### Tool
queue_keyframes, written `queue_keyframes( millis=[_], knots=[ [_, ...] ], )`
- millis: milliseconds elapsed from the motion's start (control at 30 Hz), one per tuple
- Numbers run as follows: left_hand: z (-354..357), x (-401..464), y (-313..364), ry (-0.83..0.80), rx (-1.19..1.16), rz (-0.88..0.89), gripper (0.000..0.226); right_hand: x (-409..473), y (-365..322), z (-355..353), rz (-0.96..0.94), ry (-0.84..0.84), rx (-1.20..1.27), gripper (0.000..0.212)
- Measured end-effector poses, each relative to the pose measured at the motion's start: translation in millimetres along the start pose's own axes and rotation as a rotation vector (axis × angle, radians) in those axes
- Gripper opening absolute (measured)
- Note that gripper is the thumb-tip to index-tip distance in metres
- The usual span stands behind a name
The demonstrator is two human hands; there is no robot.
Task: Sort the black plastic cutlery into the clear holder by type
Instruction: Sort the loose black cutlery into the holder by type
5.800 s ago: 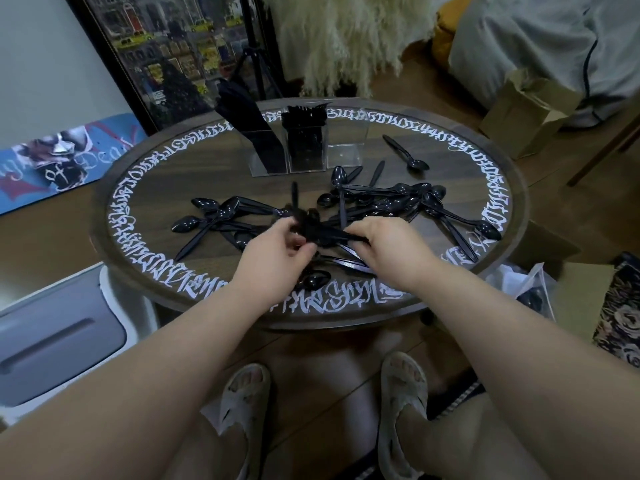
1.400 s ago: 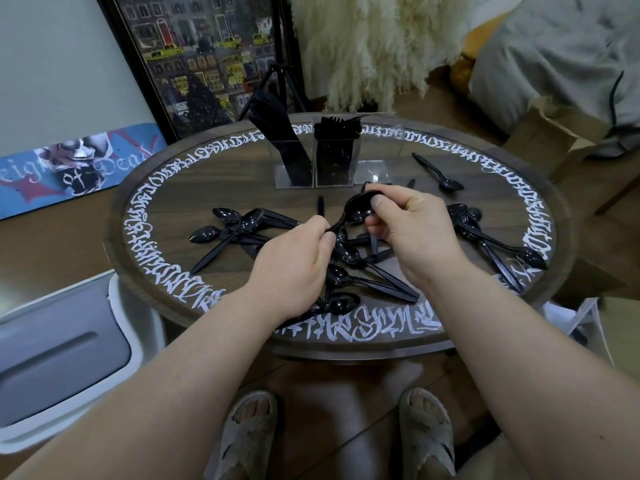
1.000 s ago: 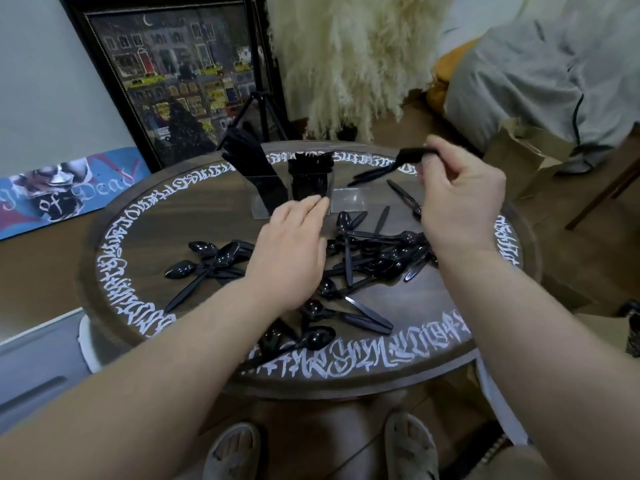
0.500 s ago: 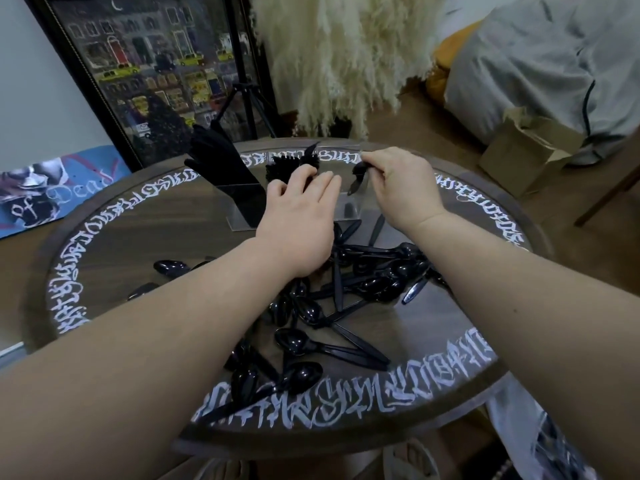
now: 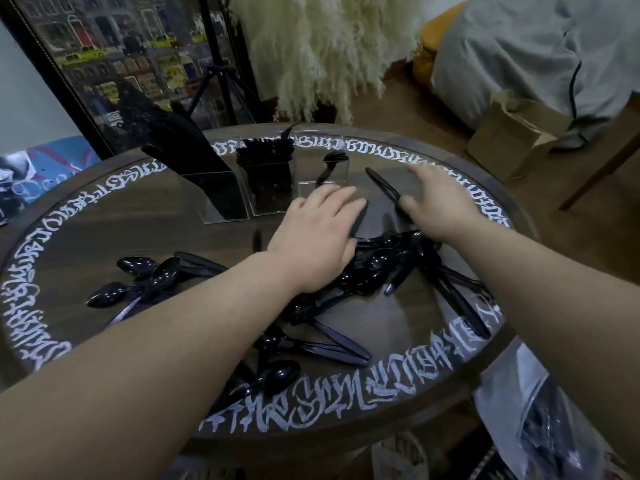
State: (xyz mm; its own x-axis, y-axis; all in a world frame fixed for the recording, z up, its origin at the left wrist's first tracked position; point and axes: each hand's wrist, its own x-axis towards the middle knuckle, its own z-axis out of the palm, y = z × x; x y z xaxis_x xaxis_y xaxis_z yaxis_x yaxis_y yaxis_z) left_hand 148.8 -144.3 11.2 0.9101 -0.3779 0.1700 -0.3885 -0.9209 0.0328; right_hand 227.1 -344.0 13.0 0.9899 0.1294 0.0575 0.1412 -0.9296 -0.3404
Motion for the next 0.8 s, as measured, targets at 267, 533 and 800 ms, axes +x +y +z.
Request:
queue_keyframes(
  millis=[267, 533, 800],
  knots=[
    [24, 5, 7, -0.416, -0.068, -0.114, 0.060, 2, 8, 24, -0.102, -0.246, -0.118, 0.045],
    [15, -18, 6, -0.437, -0.023, -0.141, 0.063, -40, 5, 22, -0.158, -0.234, -0.050, 0.038],
    [5, -49, -6, -0.296, -0.005, -0.219, 0.044, -73, -22, 20, -0.197, -0.194, -0.018, 0.032]
  ],
)
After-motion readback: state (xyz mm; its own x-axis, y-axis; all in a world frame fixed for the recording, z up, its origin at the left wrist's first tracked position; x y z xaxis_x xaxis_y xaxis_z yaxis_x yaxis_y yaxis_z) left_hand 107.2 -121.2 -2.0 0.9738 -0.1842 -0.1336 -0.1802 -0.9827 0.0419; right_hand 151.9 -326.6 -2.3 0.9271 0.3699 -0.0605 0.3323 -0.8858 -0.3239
